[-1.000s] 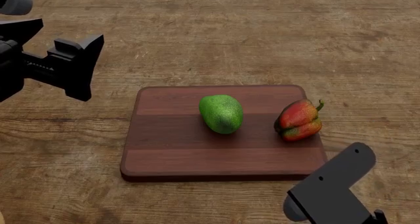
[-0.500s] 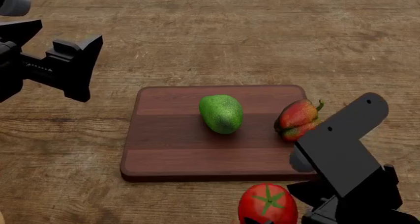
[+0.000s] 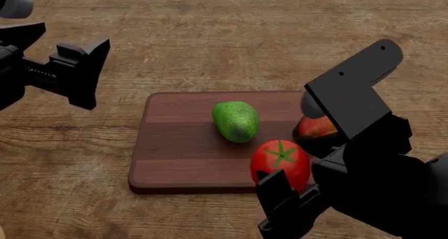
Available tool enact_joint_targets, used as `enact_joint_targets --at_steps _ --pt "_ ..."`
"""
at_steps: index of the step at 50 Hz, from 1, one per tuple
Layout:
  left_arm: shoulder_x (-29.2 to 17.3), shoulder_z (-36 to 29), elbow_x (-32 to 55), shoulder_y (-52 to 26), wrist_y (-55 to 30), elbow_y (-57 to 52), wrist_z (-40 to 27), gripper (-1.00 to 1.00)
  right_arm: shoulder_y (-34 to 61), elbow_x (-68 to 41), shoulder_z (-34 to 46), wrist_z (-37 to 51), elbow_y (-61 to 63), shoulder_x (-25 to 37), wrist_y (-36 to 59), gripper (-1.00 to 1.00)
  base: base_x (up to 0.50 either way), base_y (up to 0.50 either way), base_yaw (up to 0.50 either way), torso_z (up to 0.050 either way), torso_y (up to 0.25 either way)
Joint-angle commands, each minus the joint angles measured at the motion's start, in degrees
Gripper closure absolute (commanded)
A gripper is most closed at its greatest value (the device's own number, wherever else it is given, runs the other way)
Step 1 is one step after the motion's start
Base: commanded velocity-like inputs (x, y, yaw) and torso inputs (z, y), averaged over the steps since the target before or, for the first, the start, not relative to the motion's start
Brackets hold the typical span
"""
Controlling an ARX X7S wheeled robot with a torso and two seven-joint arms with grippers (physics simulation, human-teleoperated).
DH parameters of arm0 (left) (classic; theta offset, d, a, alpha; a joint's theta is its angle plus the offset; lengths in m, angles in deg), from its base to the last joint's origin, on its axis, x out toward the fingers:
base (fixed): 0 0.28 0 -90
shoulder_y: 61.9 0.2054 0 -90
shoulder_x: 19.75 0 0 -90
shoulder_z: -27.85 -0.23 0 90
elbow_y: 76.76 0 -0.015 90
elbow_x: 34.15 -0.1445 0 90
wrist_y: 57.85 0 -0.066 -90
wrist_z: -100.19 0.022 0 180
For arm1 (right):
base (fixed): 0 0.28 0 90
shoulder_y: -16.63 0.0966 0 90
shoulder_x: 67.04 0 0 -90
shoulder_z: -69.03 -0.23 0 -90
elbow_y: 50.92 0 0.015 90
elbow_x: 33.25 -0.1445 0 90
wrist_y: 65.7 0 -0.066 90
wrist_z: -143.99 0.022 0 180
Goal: Place the avocado, onion, tomato and bell pepper on the cutting board.
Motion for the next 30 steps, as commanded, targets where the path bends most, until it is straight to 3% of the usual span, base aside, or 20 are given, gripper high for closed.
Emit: enact_joint_targets --at_steps 1,30 --pt "0.01 -0.02 -0.25 0.70 0.24 0.24 0.27 -1.00 1.46 8.52 1.25 -4.17 -4.98 -3.91 -0.73 1.00 0.00 0.00 0.00 0.000 0.000" --pt "-0.25 0.26 -0.55 1.19 0.07 0.68 0.50 -1.00 -0.34 16.45 4.24 -9.64 -12.17 -9.22 -5.30 1.00 0.00 0.00 0.00 0.000 0.000"
